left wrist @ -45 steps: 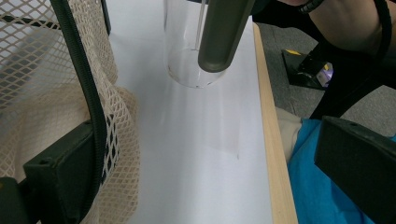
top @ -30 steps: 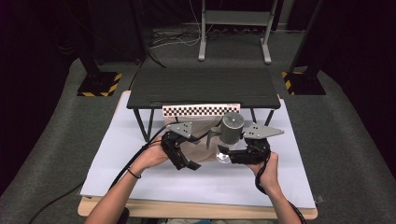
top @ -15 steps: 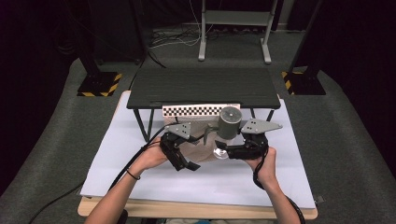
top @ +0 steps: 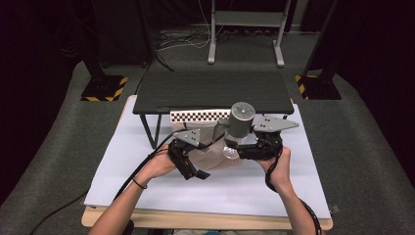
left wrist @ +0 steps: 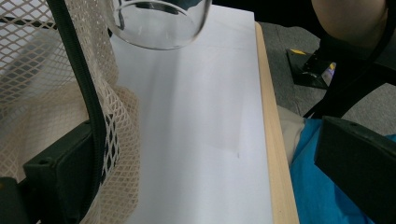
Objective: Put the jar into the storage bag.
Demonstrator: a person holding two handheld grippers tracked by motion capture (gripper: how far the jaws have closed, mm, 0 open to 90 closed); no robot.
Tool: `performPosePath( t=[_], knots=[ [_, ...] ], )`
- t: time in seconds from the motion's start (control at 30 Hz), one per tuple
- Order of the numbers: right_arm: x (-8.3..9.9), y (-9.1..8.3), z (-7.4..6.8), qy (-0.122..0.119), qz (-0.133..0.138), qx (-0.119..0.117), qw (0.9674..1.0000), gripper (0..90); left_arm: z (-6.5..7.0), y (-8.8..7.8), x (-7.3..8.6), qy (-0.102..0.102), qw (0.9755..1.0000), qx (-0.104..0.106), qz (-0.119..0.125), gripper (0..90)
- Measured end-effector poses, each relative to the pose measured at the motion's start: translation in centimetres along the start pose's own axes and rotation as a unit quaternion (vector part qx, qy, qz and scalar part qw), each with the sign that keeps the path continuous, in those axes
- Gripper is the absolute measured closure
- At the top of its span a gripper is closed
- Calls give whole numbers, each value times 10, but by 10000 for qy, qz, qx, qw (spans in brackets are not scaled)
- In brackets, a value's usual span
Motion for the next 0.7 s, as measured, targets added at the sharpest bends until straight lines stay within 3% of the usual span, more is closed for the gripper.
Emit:
performPosePath(
  t=[0.7],
  knots=[
    [-30,14,2,-94,133,24,9999,299,0,1,0,27,10000,-45,-36,0]
  ],
)
Point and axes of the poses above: each handheld gripper's, and its own axes: y roughly forward along the jaws, x roughly out of its underside, z roughly to its right, the point moved 2 cm from there along y, roughly forward along the jaws, and after that the axes turned 1 degree about -x, right-handed, at the moved point
